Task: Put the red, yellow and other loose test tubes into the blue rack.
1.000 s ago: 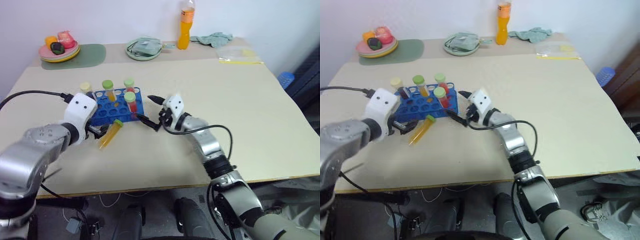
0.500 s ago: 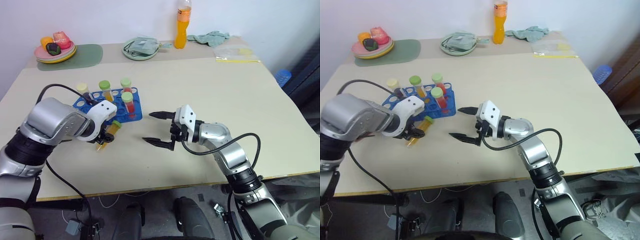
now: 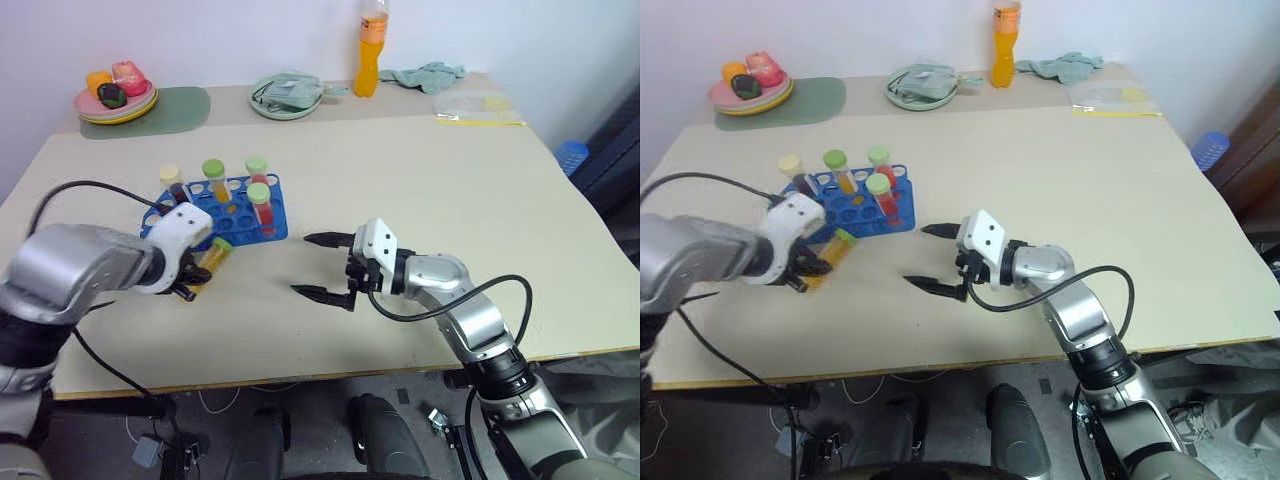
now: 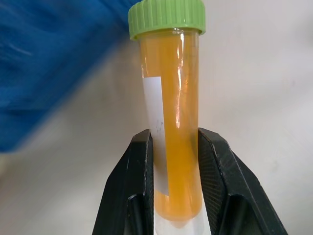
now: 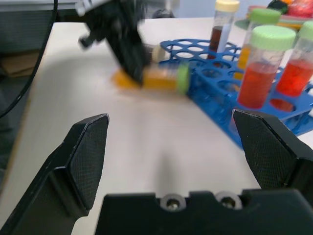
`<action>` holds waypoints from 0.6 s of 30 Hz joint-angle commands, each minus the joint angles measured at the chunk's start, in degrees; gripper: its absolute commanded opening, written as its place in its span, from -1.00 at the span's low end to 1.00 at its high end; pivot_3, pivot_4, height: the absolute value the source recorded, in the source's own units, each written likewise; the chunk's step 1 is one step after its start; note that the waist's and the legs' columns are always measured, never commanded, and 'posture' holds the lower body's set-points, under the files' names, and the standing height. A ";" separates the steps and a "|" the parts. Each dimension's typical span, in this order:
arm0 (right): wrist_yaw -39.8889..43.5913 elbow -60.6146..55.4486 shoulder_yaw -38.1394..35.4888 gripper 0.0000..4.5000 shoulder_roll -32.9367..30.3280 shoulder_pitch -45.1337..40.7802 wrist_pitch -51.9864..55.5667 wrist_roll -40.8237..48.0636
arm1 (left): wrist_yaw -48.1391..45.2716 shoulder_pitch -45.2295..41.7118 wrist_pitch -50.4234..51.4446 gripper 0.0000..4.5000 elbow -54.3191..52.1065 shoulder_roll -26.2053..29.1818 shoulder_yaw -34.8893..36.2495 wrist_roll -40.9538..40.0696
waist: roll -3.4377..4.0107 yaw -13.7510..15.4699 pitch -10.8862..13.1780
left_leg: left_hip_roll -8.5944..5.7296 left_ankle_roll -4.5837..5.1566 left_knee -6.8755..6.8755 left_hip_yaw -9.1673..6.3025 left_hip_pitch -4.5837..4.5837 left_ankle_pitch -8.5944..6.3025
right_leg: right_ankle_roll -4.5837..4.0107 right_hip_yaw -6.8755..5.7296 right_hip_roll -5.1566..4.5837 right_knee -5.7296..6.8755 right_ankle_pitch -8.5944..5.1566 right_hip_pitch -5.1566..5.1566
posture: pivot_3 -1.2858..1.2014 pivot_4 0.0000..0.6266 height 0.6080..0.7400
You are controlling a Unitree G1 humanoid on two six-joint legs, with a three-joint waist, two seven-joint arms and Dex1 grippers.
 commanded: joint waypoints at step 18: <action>-7.65 1.91 -2.58 1.00 3.38 6.59 -0.82 1.28 | 37.48 9.69 -75.28 -0.69 13.97 -45.35 -4.72 38.52 | -0.20 1.56 -0.17 | -0.08 0.01 0.08 0.15 0.06 0.00 | 0.17 0.08 -0.02 -0.21 0.20 0.18 | 0.03 -0.52 1.00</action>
